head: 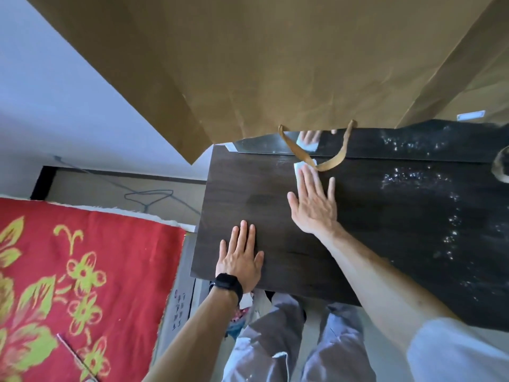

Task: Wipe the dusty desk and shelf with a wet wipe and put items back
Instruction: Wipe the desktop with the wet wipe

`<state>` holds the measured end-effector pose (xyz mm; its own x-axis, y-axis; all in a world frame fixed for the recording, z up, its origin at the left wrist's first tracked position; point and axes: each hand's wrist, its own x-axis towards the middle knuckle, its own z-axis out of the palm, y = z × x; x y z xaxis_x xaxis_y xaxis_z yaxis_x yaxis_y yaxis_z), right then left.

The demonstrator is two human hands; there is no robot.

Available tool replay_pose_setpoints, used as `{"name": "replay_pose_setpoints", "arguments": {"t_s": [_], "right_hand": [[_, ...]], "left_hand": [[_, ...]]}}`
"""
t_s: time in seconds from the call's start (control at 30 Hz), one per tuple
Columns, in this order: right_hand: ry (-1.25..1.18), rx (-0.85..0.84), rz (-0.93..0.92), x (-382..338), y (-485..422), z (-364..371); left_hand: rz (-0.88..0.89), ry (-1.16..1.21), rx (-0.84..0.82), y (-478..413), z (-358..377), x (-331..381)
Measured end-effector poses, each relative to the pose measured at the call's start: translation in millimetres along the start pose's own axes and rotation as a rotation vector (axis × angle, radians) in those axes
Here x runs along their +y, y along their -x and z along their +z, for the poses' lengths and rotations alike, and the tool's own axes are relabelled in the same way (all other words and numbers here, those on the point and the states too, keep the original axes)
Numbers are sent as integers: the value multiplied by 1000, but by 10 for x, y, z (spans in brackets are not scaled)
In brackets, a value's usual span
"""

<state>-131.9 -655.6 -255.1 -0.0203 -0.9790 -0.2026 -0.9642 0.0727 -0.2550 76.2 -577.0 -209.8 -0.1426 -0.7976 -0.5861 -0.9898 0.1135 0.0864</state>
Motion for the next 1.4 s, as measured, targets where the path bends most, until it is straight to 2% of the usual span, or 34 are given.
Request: {"name": "replay_pose_setpoints", "arguments": {"t_s": [0.07, 0.2, 0.3, 0.37, 0.47, 0.53, 0.57, 0.7, 0.8, 0.87, 0.97, 1.03, 1.2, 1.27, 1.33, 1.4], "right_hand": [[-1, -4, 33, 224, -27, -49], [-70, 18, 395, 1143, 156, -310], [-104, 37, 553, 1464, 239, -427], [-103, 38, 519, 1304, 191, -394], [-37, -41, 217, 945, 181, -242], [2, -67, 92, 1028, 211, -251], [-8, -63, 106, 1211, 208, -289], [-66, 23, 415, 2144, 323, -508], [-132, 66, 526, 2162, 296, -525], [-135, 75, 421, 1825, 282, -433], [-42, -15, 77, 1489, 360, -300], [-12, -13, 43, 1712, 350, -353], [-123, 67, 581, 2655, 539, -635], [-173, 39, 673, 2624, 531, -680], [-179, 30, 596, 2345, 438, -613], [-105, 2, 356, 1942, 366, -479]], "left_hand": [[-13, 7, 11, -19, -28, 64], [44, -10, 48, -99, -49, 270], [75, 27, 82, -189, -31, 566], [112, 32, 88, -230, -5, 808], [75, 77, 84, -298, 32, 1141], [2, 115, 88, -332, 75, 1322], [-37, 134, 91, -340, 99, 1397], [-140, 165, 107, -354, 136, 1554], [-157, 155, 105, -364, 105, 1568], [-167, 145, 85, -372, 93, 1559], [-190, 146, 58, -374, 92, 1561], [-202, 153, 48, -373, 89, 1568], [-214, 156, 11, -384, 38, 1592], [-211, 161, 11, -373, 35, 1587], [-204, 155, 13, -379, 40, 1572], [-191, 147, 12, -382, 55, 1560]]}}
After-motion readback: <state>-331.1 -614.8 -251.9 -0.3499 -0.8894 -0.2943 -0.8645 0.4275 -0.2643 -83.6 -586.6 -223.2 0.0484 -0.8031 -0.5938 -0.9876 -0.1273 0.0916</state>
